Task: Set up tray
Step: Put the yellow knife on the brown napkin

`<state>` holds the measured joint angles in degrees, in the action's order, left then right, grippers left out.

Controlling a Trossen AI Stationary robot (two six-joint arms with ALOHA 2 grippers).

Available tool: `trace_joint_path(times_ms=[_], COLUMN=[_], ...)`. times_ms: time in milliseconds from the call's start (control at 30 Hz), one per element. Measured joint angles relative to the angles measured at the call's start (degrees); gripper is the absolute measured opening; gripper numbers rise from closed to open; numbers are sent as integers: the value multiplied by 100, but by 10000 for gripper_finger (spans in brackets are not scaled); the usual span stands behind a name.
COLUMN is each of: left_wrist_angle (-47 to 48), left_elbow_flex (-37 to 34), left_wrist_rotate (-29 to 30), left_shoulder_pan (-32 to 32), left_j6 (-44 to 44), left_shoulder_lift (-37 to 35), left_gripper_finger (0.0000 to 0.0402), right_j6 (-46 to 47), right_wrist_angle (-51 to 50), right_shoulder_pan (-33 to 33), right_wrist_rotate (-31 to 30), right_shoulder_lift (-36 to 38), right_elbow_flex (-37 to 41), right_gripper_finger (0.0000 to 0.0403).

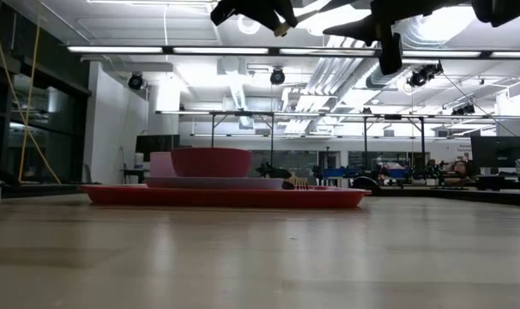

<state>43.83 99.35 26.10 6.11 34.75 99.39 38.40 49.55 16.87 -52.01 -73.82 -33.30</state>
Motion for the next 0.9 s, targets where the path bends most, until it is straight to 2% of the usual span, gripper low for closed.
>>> trace_joint_path(times_ms=[200,400,600,900], left_wrist_angle=[5,5,12,1], left_elbow_flex=[0,0,-4,-4], left_wrist_rotate=[20,49,62,62], left_shoulder_pan=[-7,-7,-7,-7], left_j6=[-41,-43,-42,-42], left_shoulder_lift=[0,2,30,31], left_gripper_finger=[117,117,117,117], right_j6=[6,-1,-132,-140], right_wrist_angle=[185,300,568,558], right_shoulder_pan=[-193,-297,-418,-620], right_wrist_rotate=[436,440,542,549], right_shoulder_lift=[-2,-2,-2,-4], right_elbow_flex=[-3,-4,-4,-4], right_gripper_finger=[165,196,197,176])
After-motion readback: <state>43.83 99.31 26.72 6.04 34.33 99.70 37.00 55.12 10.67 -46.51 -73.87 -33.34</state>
